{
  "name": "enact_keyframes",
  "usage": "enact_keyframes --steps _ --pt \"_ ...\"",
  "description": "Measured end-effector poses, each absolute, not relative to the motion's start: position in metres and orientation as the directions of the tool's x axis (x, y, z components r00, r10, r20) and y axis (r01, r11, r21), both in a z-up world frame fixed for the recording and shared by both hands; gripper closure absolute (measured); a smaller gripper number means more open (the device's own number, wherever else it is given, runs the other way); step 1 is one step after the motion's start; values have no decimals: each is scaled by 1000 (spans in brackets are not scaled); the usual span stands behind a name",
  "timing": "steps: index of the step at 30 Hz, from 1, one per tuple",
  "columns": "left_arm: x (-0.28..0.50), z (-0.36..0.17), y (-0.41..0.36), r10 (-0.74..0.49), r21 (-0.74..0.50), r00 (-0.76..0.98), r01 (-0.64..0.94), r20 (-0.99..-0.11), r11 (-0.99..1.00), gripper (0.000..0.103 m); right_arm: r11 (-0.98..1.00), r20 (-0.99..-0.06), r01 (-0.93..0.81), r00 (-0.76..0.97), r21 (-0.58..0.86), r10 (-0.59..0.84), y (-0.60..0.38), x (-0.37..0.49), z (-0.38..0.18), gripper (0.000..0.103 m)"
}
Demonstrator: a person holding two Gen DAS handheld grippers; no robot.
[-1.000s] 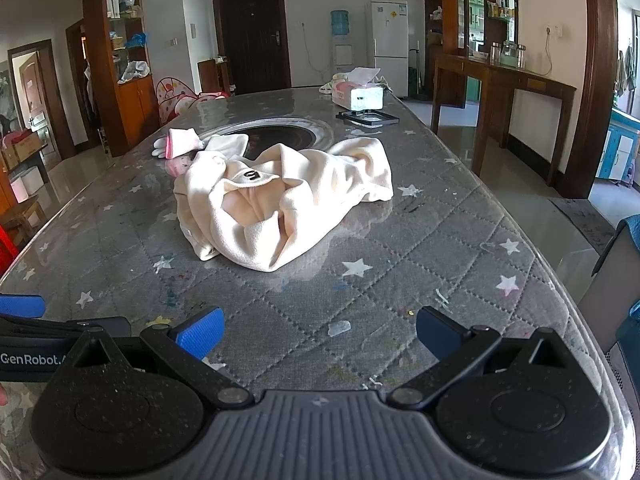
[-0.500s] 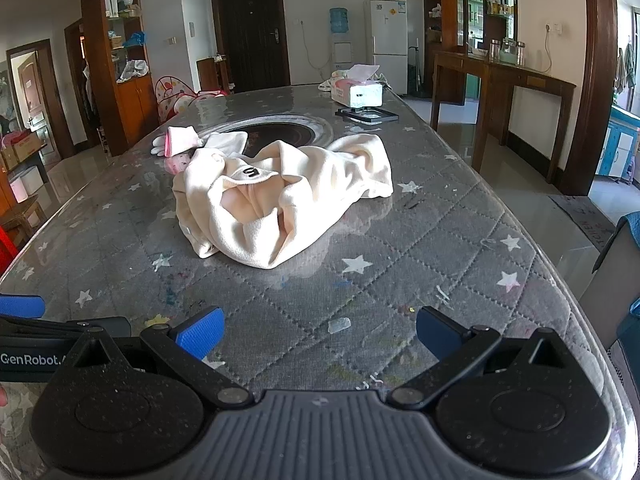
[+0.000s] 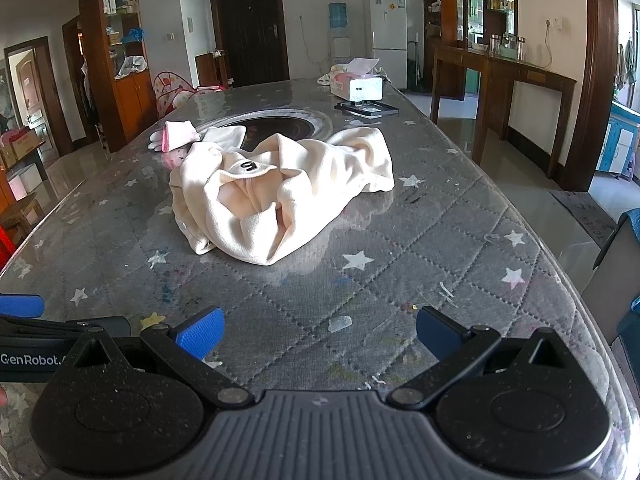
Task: Fold clothes
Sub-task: 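Move both grippers toward the crumpled cream sweatshirt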
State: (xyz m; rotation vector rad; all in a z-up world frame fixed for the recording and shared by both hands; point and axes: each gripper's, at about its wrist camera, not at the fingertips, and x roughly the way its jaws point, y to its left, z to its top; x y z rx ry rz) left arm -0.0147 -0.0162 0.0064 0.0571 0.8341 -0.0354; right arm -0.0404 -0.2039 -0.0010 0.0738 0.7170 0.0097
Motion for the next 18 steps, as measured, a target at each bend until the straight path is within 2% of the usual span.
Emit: enact_keyframes --steps 18 --pt "4 2 -19 -1 49 658 58 -753 997 0 998 -665 12 746 58 30 -204 -21 -5 0"
